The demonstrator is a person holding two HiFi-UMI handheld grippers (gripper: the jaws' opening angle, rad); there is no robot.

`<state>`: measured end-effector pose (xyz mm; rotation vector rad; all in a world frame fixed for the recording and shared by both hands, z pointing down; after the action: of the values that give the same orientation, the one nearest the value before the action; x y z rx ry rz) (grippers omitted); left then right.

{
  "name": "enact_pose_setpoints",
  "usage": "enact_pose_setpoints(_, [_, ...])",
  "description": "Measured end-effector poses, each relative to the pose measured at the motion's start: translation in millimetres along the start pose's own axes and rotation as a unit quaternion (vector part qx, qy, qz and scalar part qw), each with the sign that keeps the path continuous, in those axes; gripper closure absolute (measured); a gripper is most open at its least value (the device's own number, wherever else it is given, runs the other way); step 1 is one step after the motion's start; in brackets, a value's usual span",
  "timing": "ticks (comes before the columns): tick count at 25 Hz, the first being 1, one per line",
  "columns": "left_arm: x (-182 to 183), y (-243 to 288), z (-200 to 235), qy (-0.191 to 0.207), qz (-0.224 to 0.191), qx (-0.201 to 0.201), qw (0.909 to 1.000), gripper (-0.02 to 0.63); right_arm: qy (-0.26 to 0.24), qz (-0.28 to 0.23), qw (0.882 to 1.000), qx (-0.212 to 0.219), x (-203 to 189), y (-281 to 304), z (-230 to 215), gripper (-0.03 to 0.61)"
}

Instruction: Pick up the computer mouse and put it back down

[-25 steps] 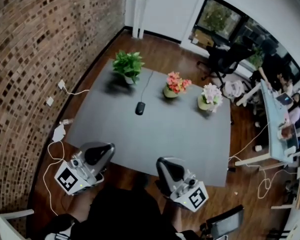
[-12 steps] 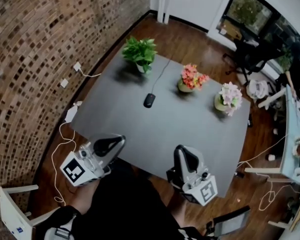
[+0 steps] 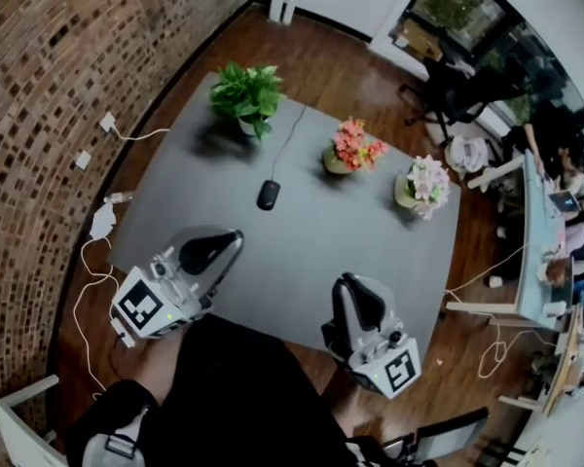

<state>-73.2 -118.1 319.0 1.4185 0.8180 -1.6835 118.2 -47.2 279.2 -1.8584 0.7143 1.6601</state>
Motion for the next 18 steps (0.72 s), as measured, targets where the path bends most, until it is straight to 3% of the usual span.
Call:
enact_pose_setpoints(10, [-61.2, 6.0, 96.0, -0.087, 0.030, -0.030, 0.9953, 0.611, -0.006, 0.103, 0.995, -0.014, -34.0, 72.0, 30.1, 0.572])
enact_pose_setpoints(18, [-99.0, 20.2, 132.2, -0.094, 0.107, 0.003, 0.9898, 0.611, -0.010, 0.121, 0.992, 0.040, -47.4, 95.5, 36.3, 0.572])
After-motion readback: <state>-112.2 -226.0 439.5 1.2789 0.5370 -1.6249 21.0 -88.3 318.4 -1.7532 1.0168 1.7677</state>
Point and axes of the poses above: the fingertips, and each gripper's own axes: y forward along the fingers, z to its left, x out of its top, the point moved 3 cm from there along -y, backward along the fingers, and after that the axes turned 14 degrees about z, right-handed, at the moved point
